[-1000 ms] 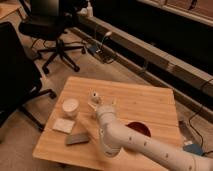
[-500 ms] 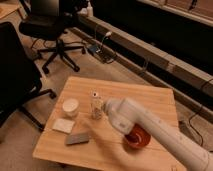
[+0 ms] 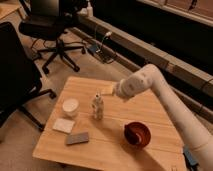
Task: Stand the bottle upright
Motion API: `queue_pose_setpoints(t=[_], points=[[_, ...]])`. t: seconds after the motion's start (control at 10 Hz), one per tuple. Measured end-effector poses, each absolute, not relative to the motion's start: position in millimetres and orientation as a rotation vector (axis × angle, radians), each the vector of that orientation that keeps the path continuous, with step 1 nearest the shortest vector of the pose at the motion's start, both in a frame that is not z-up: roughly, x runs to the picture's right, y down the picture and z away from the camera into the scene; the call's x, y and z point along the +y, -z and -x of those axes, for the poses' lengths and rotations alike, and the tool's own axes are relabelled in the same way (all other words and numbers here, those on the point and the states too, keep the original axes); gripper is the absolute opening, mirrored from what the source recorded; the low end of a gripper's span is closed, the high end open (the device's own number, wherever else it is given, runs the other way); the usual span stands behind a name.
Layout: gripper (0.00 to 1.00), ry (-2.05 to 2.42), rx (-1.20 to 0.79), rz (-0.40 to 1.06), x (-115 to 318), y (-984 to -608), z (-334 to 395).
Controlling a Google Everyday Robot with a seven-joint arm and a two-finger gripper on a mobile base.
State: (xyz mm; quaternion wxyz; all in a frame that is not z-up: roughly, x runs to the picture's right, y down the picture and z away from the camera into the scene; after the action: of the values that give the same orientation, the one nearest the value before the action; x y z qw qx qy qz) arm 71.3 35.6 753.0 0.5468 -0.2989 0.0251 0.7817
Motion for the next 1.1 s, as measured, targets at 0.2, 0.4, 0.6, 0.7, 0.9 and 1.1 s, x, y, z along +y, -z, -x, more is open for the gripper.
queue_pose_setpoints(t=[0.2,0.4,0.6,0.7,0.9,1.1], points=[[0.8,-1.949,0.176,0.885,5.7,-755.6,-108.3],[0.8,-2.09,0.213,0.97,-13.8,-756.1,-158.6],[0.8,-2.21,0.198,0.981,-28.3,-761.0,-198.4],[0.8,-2.238,0.189,0.982,-32.7,-762.8,-206.0],[0.8,-2.262,0.182,0.981,-34.7,-763.4,-214.4],[0.8,-2.256,0.184,0.982,-34.9,-763.9,-211.2]])
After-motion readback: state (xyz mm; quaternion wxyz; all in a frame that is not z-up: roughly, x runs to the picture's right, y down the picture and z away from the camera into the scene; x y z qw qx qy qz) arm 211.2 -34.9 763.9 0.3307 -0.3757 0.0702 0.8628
